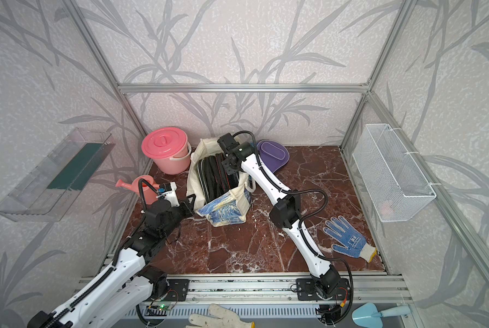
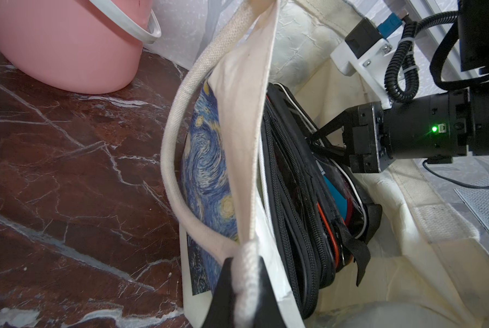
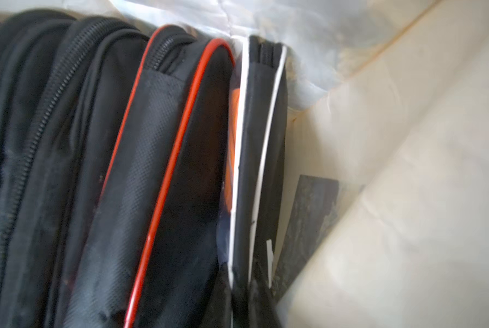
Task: Remove the ping pong set from the canvas bag
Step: Pick up the ping pong set from the canvas bag.
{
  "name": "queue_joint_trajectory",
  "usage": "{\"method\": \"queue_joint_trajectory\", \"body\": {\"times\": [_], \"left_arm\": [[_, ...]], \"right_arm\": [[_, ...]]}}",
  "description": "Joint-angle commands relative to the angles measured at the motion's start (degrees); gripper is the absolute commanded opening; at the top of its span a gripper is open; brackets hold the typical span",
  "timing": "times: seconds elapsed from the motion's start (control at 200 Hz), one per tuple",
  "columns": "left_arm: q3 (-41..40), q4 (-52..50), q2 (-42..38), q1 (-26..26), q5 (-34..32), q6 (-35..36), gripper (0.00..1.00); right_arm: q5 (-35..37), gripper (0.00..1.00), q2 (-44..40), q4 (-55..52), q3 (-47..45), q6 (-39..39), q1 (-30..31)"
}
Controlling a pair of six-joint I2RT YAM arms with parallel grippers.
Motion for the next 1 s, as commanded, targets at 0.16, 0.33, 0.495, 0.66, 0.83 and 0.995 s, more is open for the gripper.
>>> {"method": "queue_joint_trajectory", "body": {"times": [0.16, 0.33, 0.495, 0.66, 0.83, 0.995], "left_arm": [[-0.2, -1.3, -0.6, -0.1, -0.3, 0.6, 0.0], [0.3, -1.6, -0.6, -0.1, -0.4, 0.7, 0.0], [0.8, -2.0, -0.8, -0.1, -0.4, 0.9, 0.0], [1.2, -2.0, -0.6, -0.1, -0.5, 1.2, 0.0], [1.7, -1.9, 0.1, 0.0, -0.3, 1.4, 0.0], [2.0, -1.5, 0.7, -0.1, -0.2, 1.5, 0.0]], "right_arm": [[-3.3, 0.0, -2.9, -3.2, -0.8, -0.2, -0.3], [-4.2, 0.0, -5.8, -4.0, 0.5, 0.0, 0.2], [-4.5, 0.0, -8.2, -4.3, 1.3, 0.3, 0.5], [-4.6, 0.0, -9.9, -4.4, 1.7, 0.3, 0.9], [-5.3, 0.0, -11.6, -4.6, 2.5, 0.5, 1.1], [-6.4, 0.0, -13.6, -4.7, 3.0, 0.9, 1.2]]}}
